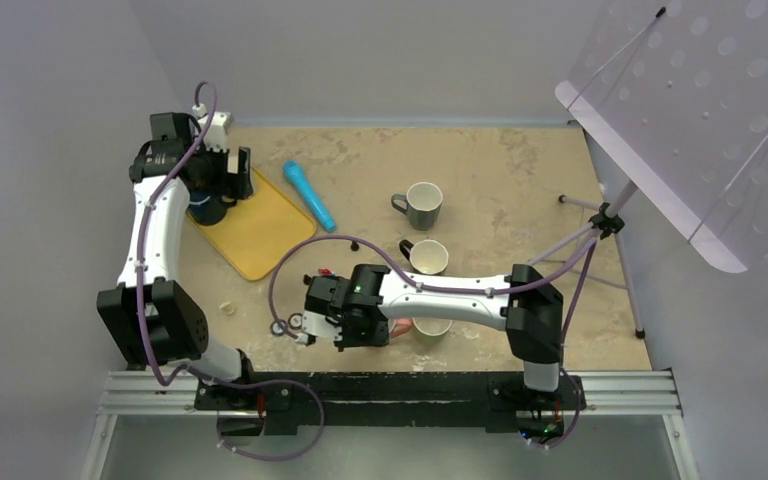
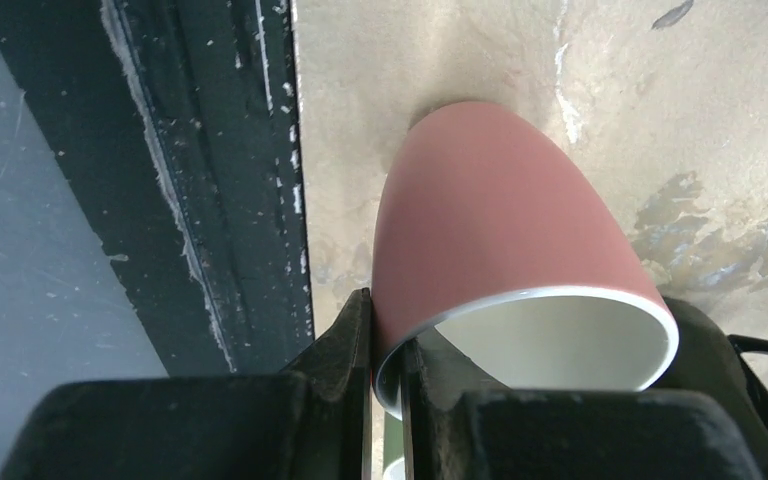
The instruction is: Turn the mug right side up
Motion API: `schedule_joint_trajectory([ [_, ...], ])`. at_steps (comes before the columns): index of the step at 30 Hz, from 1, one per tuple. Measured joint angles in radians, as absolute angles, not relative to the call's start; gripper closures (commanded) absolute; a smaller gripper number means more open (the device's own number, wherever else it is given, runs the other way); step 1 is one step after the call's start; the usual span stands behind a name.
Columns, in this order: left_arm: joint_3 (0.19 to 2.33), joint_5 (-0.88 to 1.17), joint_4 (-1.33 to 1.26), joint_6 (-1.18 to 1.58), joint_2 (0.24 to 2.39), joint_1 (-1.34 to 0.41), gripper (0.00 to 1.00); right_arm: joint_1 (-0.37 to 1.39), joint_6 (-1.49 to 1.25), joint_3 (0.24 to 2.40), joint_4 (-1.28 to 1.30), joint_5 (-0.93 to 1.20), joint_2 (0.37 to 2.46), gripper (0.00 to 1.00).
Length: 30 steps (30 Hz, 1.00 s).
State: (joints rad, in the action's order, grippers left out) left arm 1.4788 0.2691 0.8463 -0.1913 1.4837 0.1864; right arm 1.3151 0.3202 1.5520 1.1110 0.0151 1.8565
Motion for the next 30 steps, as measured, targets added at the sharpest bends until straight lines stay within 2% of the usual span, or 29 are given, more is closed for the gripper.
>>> schedule_joint_trajectory([
  [4,1.48,0.227,0.814,-0.183,1.579,0.19,0.04,1.314,0.33,1.611,1.131,-0.009,1.919,0.68],
  [6,1.481,0.21,0.805,-0.169,1.633,0.191,0.05,1.314,0.333,1.625,1.127,-0.036,1.935,0.58],
  [9,1.486,0.179,0.794,-0.121,1.709,0.194,0.1,1.314,0.328,1.627,1.128,-0.085,1.935,0.51],
  [12,1.486,0.136,0.766,-0.033,1.751,0.196,0.11,1.314,0.315,1.627,1.122,-0.136,1.925,0.43],
  [15,1.486,0.078,0.714,0.069,1.758,0.196,0.15,1.315,0.292,1.626,1.099,-0.197,1.887,0.25],
  [17,1.486,0.03,0.675,0.112,1.758,0.196,0.14,1.315,0.272,1.621,1.073,-0.234,1.845,0.08],
  [18,1.486,0.002,0.653,0.127,1.758,0.196,0.12,1.315,0.266,1.608,1.048,-0.259,1.808,0.03],
  [20,1.486,-0.021,0.63,0.137,1.757,0.196,0.01,1.315,0.251,1.585,1.012,-0.285,1.748,0.02],
  [24,1.538,-0.027,0.67,0.093,1.763,0.197,0.0,1.314,0.236,1.517,0.933,-0.309,1.631,0.02],
  [30,1.83,-0.039,0.768,-0.005,1.891,0.233,0.0,1.314,0.236,1.438,0.839,-0.325,1.576,0.02],
])
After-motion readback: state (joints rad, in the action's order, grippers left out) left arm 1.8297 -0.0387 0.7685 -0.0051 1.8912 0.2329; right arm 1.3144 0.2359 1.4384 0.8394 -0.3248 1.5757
